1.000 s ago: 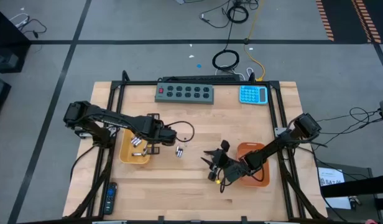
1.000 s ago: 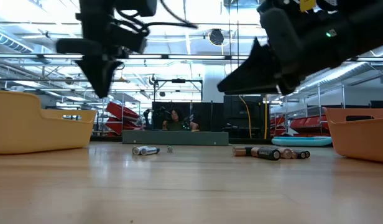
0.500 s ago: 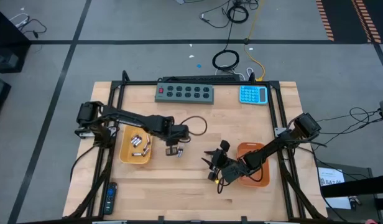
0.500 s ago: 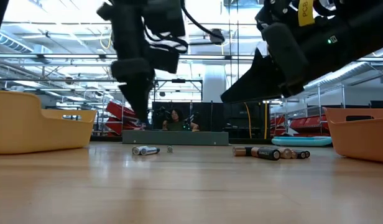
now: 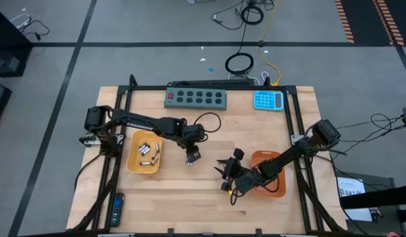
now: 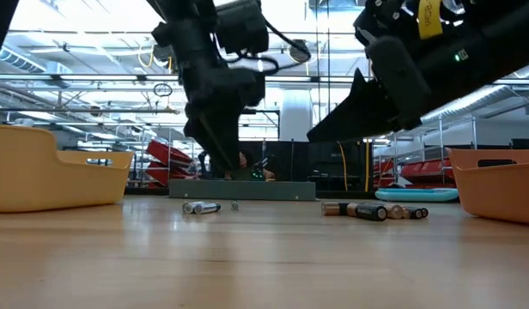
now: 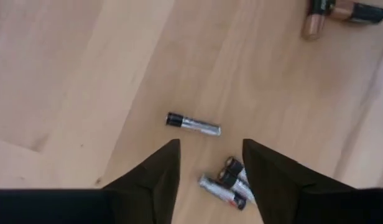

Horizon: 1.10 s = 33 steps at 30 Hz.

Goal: Sort batteries
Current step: Put the silver battery into the yellow bin

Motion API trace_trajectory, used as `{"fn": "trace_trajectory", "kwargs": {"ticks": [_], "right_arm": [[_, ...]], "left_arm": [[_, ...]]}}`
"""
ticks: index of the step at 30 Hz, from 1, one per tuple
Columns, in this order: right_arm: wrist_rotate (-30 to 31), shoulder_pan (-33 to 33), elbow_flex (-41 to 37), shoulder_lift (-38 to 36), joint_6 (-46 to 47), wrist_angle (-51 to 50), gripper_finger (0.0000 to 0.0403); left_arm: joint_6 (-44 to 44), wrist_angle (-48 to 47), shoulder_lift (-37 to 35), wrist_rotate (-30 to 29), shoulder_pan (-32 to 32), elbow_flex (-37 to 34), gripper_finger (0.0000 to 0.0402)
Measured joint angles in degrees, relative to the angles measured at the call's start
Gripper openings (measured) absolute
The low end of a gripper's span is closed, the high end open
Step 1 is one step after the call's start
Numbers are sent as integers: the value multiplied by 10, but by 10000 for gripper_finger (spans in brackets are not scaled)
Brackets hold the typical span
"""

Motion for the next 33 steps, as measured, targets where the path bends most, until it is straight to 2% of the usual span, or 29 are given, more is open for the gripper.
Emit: {"fn": "trace_trajectory", "kwargs": {"ticks": [8, 20, 33], "right_arm": [[28, 0, 0, -24, -15, -13, 134], [24, -16, 0, -24, -40, -20, 134], [24, -30, 0, -24, -74, -13, 134]], "left_arm": [[-54, 15, 50, 18, 2, 0, 201], [-85, 29, 53, 4, 25, 8, 200], [-85, -70, 92, 11, 13, 77, 200]]}}
